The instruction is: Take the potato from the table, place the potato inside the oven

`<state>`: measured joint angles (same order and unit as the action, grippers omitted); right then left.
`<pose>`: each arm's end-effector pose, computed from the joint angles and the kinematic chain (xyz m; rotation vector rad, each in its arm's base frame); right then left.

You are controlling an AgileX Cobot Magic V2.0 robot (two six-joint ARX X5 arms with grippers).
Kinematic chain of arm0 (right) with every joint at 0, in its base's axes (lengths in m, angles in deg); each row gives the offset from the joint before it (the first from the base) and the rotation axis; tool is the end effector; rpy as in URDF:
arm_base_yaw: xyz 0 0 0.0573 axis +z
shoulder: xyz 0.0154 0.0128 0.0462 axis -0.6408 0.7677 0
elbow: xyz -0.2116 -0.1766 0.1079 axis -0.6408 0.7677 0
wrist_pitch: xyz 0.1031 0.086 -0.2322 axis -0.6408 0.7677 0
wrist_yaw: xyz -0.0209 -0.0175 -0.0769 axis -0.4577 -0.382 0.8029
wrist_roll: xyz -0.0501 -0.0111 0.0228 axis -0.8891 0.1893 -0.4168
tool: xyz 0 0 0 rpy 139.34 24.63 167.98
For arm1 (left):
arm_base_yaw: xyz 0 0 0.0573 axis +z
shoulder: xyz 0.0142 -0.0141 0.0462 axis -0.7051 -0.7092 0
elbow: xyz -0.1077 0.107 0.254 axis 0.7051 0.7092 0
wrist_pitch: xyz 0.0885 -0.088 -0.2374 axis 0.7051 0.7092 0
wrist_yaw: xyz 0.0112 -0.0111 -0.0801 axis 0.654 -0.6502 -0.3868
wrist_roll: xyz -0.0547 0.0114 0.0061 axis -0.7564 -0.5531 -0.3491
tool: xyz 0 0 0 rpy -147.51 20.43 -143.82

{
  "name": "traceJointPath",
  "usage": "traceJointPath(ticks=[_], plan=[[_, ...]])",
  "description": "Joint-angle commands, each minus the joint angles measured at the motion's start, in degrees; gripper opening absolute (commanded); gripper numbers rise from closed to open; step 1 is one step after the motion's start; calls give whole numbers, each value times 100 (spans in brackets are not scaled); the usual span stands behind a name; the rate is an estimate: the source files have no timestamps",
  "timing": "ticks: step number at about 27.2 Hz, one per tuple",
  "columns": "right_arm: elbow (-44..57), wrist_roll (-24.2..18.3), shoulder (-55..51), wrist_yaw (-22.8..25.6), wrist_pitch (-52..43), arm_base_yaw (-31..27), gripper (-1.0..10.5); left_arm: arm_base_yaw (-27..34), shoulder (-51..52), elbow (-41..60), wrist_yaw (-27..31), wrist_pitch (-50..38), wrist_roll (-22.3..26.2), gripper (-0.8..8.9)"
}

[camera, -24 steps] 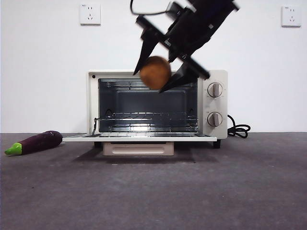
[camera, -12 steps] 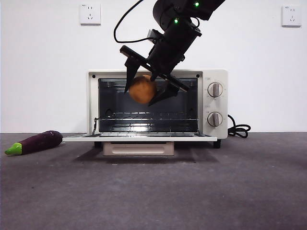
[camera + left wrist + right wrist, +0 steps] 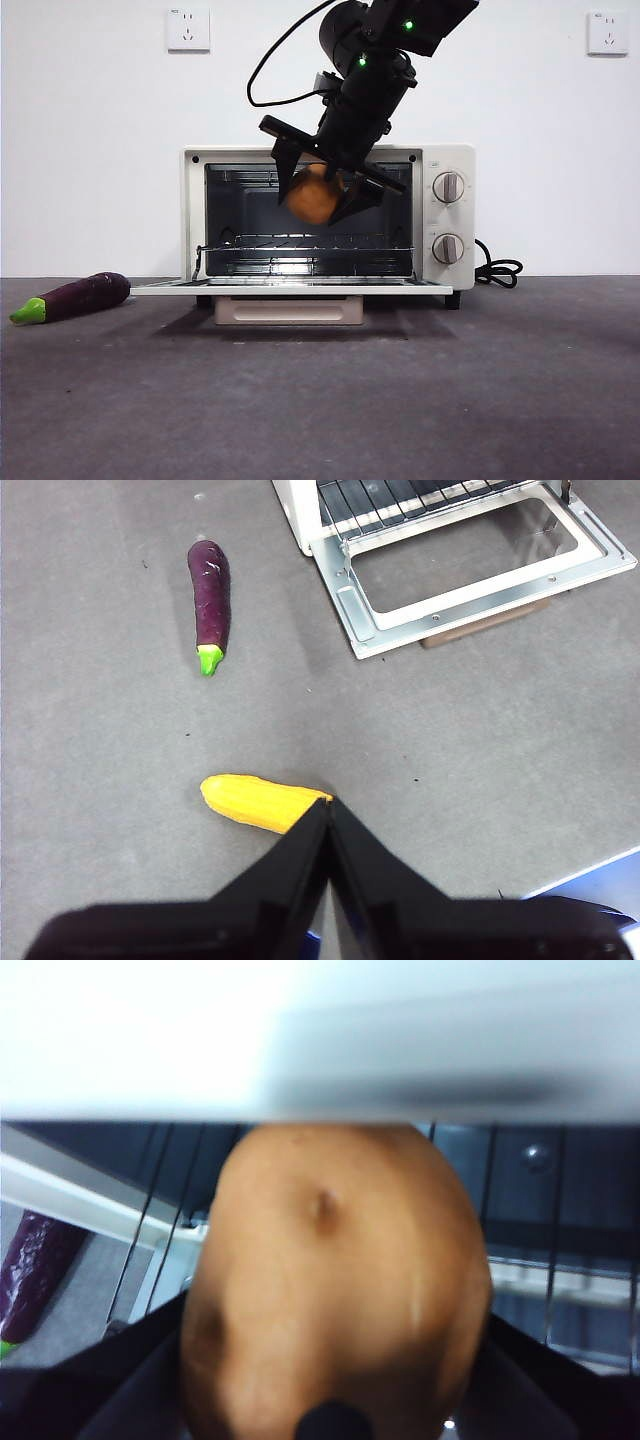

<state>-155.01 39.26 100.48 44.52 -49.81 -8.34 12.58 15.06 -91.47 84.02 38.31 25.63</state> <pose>0.4442 0.2730 0.2661 0.2536 0.7757 0.3799 0.0644 -0.0297 0.4268 0.1957 0.7246 -0.2172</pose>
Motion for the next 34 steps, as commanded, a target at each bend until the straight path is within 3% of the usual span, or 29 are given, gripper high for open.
traceJointPath(ticks=[1,27,30,34], plan=[[-28,-70,101,87,-160,-11,63,17,20,44,-24,-22,66,-6],[-28,-179,402,380,-439,-83,74,17,20,44,-125,-22,68,-6],[-28,-170,511,352,-415,-83,166,17,20,44,-129,-22,68,-6],[-28,-170,579,350,-435,-83,168,17,20,44,-131,-22,68,-6]])
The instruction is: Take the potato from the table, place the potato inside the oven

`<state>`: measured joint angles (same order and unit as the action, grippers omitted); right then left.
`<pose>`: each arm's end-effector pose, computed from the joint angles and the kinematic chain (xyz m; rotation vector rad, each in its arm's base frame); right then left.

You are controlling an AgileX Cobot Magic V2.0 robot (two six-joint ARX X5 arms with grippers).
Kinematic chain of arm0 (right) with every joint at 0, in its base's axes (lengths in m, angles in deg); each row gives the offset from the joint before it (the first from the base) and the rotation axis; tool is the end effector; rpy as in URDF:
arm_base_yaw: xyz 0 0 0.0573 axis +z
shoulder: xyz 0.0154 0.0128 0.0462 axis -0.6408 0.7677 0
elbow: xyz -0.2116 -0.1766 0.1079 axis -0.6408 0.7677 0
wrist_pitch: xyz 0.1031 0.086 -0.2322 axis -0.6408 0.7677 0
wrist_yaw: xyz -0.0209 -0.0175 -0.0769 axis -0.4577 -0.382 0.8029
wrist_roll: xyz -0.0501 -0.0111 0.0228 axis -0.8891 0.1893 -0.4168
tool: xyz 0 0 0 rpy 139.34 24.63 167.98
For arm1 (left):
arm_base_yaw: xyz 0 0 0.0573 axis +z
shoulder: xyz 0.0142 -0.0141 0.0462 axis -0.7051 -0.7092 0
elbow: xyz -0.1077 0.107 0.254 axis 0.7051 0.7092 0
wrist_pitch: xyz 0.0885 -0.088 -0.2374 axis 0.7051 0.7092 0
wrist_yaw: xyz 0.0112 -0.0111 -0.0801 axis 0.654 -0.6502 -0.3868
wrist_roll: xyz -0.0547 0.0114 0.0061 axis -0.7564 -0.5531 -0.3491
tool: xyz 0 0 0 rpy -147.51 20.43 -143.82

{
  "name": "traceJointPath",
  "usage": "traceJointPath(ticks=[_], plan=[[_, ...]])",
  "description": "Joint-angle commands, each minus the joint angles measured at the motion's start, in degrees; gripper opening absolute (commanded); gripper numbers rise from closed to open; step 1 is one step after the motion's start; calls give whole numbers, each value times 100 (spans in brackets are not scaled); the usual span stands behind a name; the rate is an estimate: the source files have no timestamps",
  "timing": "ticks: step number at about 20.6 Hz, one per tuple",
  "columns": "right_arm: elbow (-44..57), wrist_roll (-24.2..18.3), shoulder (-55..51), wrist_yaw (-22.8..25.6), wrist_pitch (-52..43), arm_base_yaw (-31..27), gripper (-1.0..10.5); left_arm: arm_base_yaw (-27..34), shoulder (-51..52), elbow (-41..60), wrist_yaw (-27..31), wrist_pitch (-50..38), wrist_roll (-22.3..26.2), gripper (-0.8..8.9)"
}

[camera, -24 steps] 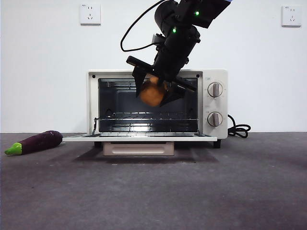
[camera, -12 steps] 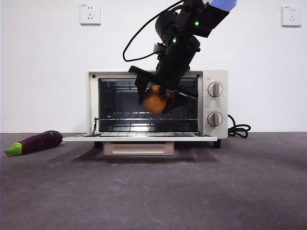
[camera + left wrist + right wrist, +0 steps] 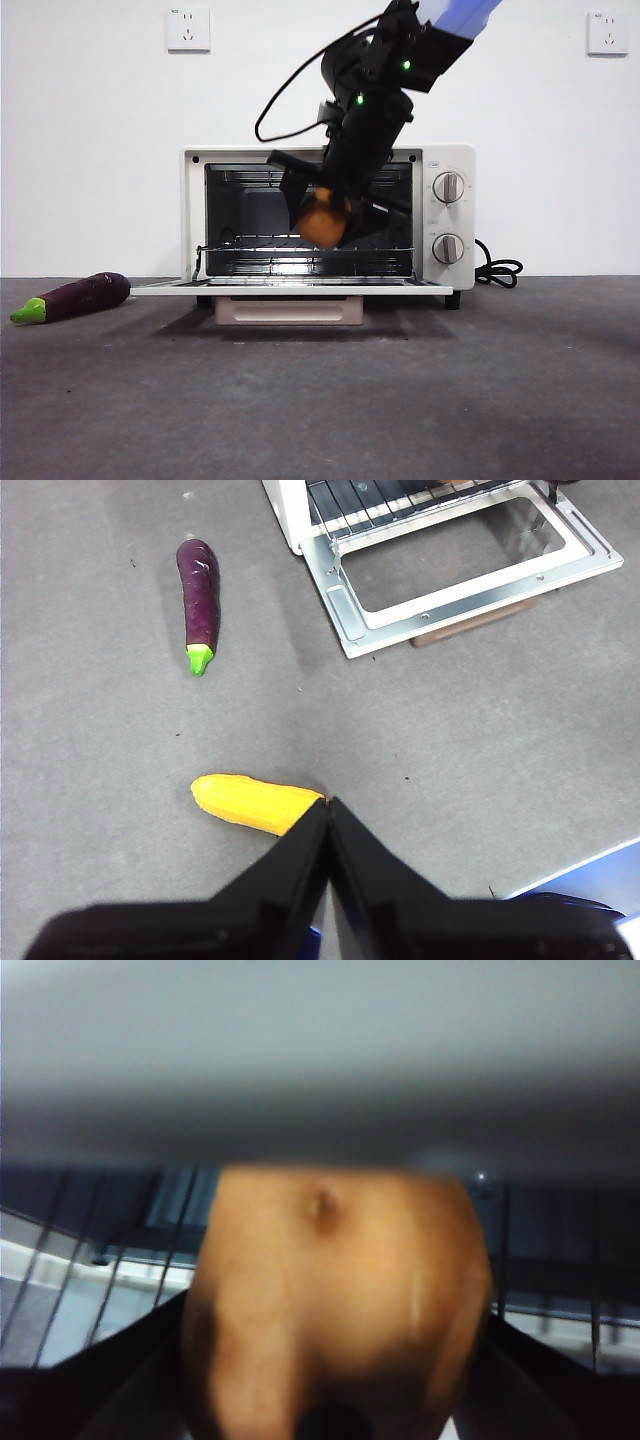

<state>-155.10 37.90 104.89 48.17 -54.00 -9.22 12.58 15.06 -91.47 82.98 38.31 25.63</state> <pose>0.4632 0.2725 0.2331 0.2184 0.7492 0.3155 0.0642 -0.0303 0.4267 0.1895 0.7290 -0.2341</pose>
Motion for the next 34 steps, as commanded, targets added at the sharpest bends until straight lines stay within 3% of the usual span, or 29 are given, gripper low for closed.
traceJointPath(ticks=[1,3,6,17,21,26,28,30,32,34], plan=[[-22,-33,140,-13,-24,4,171,17,20,44,-28,-22,68,-6],[-22,-48,140,9,-24,4,277,17,20,44,-28,-22,68,-6],[-20,-101,140,90,-26,4,535,17,20,44,-39,-22,107,-6],[-42,-125,-131,328,476,92,541,17,20,42,-37,-22,262,-6],[-42,-173,-542,415,1390,164,540,17,20,44,-17,-22,332,-6],[-42,-752,-1440,870,3047,542,531,20,-310,44,-24,-22,354,-6],[-42,-1075,-1980,1091,3670,809,506,48,-654,44,-68,-44,83,-6],[-42,-1193,-2594,1410,4328,1073,378,146,-1034,96,-273,-404,37,-7],[-42,-1172,-3268,1751,4898,1259,277,367,-1390,212,-815,-909,39,-7],[-42,-1180,-3980,1856,5278,1370,75,715,-1735,361,-1512,-1250,42,-7]])
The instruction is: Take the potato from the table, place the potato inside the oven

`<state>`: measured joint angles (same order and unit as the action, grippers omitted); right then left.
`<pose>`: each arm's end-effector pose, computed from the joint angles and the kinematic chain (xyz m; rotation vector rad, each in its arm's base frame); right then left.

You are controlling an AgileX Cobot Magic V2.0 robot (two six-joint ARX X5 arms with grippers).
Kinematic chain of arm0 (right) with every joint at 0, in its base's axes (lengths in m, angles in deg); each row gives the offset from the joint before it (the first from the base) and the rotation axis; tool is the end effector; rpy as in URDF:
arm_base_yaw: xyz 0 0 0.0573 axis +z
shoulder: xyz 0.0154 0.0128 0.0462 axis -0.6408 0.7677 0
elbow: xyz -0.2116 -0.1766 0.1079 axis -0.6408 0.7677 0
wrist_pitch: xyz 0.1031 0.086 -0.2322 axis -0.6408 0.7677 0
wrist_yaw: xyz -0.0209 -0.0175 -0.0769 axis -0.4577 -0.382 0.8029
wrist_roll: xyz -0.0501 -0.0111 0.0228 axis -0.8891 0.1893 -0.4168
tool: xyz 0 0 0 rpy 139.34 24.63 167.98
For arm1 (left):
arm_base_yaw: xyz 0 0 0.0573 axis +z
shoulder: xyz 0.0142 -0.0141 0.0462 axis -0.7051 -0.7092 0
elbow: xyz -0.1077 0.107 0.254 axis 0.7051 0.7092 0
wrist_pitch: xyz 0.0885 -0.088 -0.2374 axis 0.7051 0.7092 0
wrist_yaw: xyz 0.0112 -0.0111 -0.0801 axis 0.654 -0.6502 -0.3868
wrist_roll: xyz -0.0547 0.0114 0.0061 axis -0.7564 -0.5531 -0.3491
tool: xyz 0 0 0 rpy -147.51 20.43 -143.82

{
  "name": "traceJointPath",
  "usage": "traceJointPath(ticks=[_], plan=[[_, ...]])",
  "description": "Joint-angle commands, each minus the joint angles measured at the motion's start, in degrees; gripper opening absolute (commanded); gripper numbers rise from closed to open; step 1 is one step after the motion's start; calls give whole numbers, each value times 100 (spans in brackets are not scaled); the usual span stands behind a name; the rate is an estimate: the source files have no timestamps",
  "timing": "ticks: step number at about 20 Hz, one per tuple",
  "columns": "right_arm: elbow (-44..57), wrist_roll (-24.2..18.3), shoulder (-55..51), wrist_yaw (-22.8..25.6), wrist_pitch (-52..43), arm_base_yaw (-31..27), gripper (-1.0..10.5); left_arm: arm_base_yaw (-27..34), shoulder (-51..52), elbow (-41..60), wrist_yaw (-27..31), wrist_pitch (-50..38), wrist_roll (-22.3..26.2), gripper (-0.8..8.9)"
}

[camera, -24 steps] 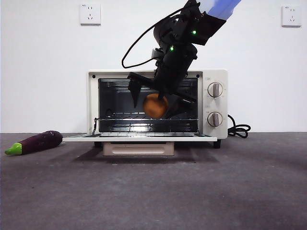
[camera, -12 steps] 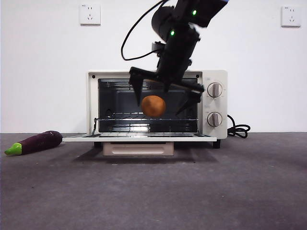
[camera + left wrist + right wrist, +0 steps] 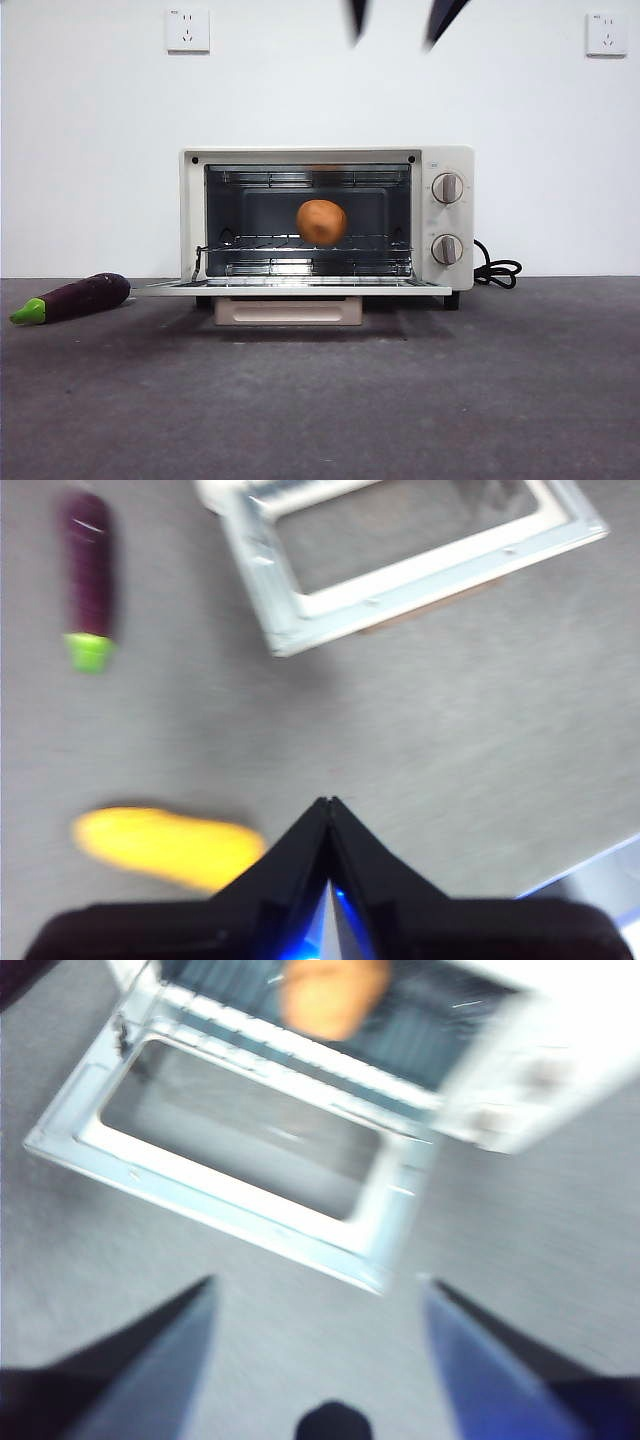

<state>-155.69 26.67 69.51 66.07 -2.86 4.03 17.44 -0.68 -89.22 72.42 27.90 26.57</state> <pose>0.2406 0.2154 0.4378 -0.2806 0.8417 0.2747 0.1553 -0.0774 0.3986 0.1469 0.8976 -0.3173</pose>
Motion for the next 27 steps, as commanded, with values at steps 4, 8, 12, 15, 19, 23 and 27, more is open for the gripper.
traceJointPath(ticks=[4,8,12,15,19,23,27], plan=[[17,-57,-1860,61,699,120,27,1139,-734,824,-1998,-1228,-111,-7],[17,-50,-2879,63,1010,118,-8,1768,-1869,1067,-2599,-1923,-457,-7],[20,15,-3460,61,1126,118,-8,1902,-2911,1027,-2638,-2553,-968,-7],[20,85,-3611,61,1126,116,-8,1902,-3403,1027,-2402,-2682,-1134,-6],[20,90,-3639,63,1128,116,-8,1902,-3598,1027,-2304,-2909,-1419,-6],[20,105,-3600,63,1126,116,-8,1902,-3713,1025,-2304,-3211,-1722,-6],[20,105,-3556,63,1128,116,-8,1895,-3941,997,-2304,-3233,-1838,-6]])
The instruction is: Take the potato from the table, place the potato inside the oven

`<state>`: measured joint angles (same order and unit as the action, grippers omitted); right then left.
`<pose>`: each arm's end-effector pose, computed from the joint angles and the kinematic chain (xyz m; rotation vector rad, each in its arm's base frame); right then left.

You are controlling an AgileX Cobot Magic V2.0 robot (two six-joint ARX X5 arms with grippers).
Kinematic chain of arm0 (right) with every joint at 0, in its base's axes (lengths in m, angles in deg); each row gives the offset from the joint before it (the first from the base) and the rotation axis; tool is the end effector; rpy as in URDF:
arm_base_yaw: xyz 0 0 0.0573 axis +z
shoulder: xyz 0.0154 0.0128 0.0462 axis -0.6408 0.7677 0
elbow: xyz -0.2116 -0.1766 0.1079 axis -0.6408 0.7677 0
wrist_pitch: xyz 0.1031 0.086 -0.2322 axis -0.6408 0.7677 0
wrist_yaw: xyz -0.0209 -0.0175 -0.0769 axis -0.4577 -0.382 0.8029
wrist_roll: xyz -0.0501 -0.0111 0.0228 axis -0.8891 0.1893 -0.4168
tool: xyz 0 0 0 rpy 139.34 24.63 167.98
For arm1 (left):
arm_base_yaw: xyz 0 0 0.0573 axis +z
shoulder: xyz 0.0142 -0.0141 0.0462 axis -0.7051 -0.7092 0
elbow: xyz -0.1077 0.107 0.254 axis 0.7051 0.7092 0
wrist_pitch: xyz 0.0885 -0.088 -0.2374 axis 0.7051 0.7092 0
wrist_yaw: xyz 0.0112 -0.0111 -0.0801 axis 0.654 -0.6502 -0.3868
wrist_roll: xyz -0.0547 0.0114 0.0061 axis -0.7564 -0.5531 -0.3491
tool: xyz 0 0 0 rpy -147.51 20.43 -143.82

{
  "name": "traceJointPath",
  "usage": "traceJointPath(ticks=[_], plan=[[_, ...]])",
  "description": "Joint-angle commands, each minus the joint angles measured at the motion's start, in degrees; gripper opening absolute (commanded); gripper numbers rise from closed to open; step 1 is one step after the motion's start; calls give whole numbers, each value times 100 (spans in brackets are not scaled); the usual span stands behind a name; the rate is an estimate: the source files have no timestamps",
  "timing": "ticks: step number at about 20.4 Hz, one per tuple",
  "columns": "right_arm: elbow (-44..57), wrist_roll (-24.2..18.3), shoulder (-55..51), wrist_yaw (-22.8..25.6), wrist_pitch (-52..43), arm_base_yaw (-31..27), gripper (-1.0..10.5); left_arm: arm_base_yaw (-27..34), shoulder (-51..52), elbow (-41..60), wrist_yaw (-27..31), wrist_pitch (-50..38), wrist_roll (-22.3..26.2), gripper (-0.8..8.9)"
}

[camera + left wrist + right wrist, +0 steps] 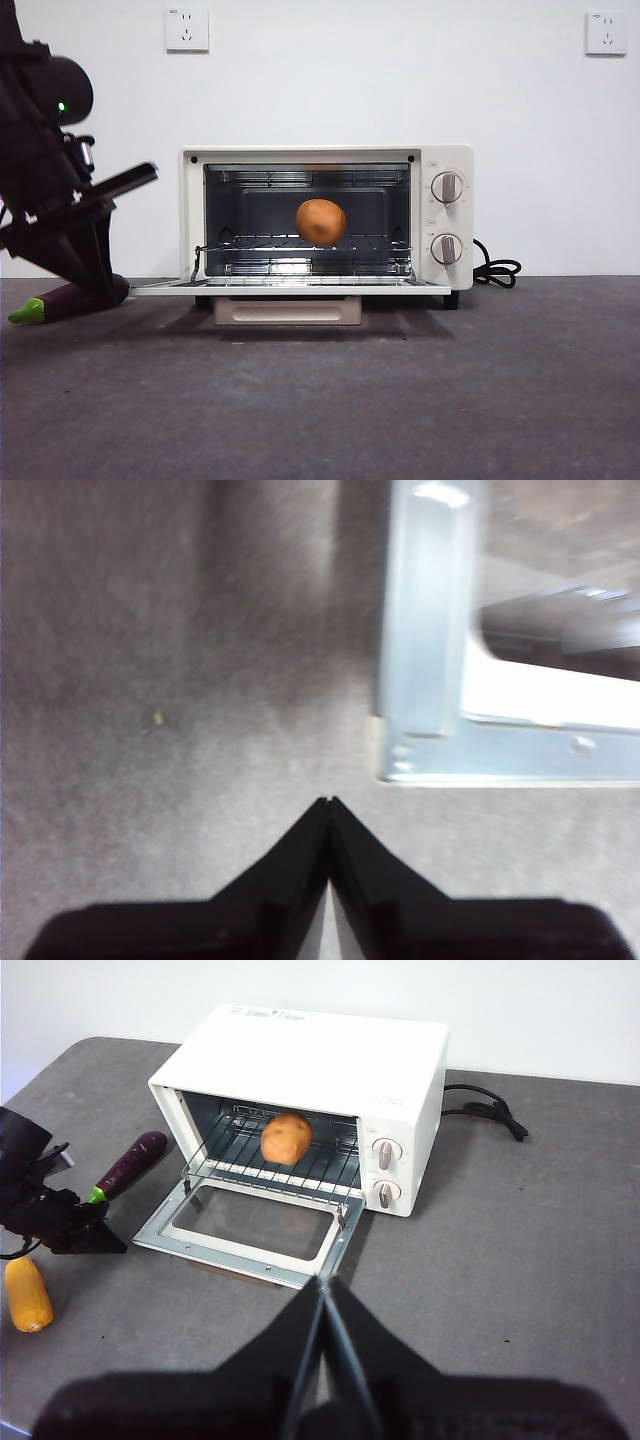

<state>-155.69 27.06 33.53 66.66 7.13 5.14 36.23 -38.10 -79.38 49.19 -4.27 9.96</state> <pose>0.0520 0.0352 0.5361 -0.0281 0.4648 0.3533 0.3406 -0.0621 0.2097 -0.4526 1.2504 -0.1747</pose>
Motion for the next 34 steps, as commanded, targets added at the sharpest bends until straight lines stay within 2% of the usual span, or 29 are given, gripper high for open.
traceJointPath(ticks=[1,5,13,19,24,34], plan=[[20,66,46,4,127,4,-8,15,-262,9,20,-22,-227,-6],[20,72,83,4,127,4,-8,15,-396,9,-22,-190,-426,-6],[20,83,116,7,127,4,-8,15,-407,9,-490,-721,-970,-6],[20,81,116,7,129,4,-8,17,-407,9,-601,-785,-1038,-6],[20,81,116,7,127,4,-8,20,-407,-7,-973,-970,-1130,-6],[20,83,116,81,129,4,-8,15,-391,-323,-1335,-964,-1126,-6]])
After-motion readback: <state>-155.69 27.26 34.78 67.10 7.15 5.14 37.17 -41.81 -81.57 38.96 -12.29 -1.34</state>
